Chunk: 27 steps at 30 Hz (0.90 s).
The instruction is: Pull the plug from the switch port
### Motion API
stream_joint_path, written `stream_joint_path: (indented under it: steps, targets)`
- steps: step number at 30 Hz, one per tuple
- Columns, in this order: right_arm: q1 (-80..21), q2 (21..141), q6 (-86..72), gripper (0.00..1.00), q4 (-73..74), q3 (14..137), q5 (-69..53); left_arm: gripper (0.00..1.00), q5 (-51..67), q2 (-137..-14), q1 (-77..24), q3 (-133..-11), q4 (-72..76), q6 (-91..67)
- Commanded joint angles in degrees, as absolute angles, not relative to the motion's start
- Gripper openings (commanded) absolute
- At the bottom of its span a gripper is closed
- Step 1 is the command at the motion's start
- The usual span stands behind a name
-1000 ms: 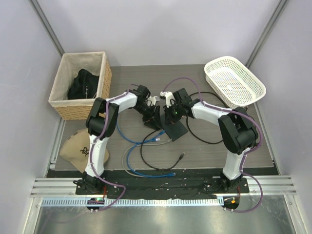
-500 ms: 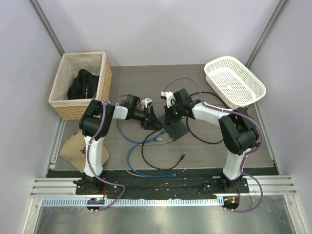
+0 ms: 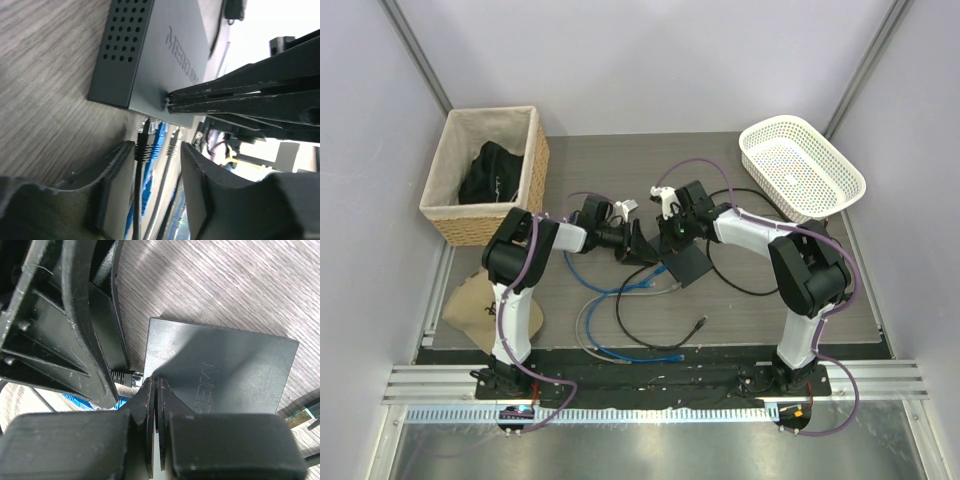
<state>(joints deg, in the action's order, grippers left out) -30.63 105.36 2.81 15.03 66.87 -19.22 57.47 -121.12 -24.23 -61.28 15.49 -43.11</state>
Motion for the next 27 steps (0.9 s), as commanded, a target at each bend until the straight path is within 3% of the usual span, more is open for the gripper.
stream_joint_path:
  steps: [1,6,10,14,15,16,20,27]
  targets:
    - [-31.02,107.32,3.34,0.08,21.44,65.74,-15.82,0.46,46.83,-123.21,-25.14,-63.88,7.23,-33.58]
    - [-29.45,103.98,3.51,0.30,23.64,69.17,-16.26,0.45,46.67,-125.07,-24.17,-69.25,0.71,-31.29]
    - [-27.16,99.25,3.95,0.35,24.87,68.82,-16.35,0.38,46.93,-125.77,-23.38,-73.29,-4.55,-28.49]
    - [-24.88,94.76,3.87,0.62,24.18,63.29,-16.44,0.38,48.34,-127.00,-22.85,-77.08,-13.51,-24.36]
    - [-24.44,93.88,3.87,0.64,23.82,62.15,-16.61,0.38,48.43,-126.91,-22.85,-77.34,-14.49,-23.56]
    - [-23.74,92.21,3.87,0.66,23.38,59.88,-16.79,0.38,48.34,-126.83,-22.85,-77.17,-15.28,-22.77]
    - [-22.59,89.39,2.64,0.68,22.33,55.64,-17.49,0.19,48.43,-125.07,-22.85,-74.71,-16.87,-19.78]
    - [-22.15,86.14,0.09,0.69,20.13,52.21,-18.54,0.02,46.24,-121.47,-22.85,-71.02,-20.39,-13.55]
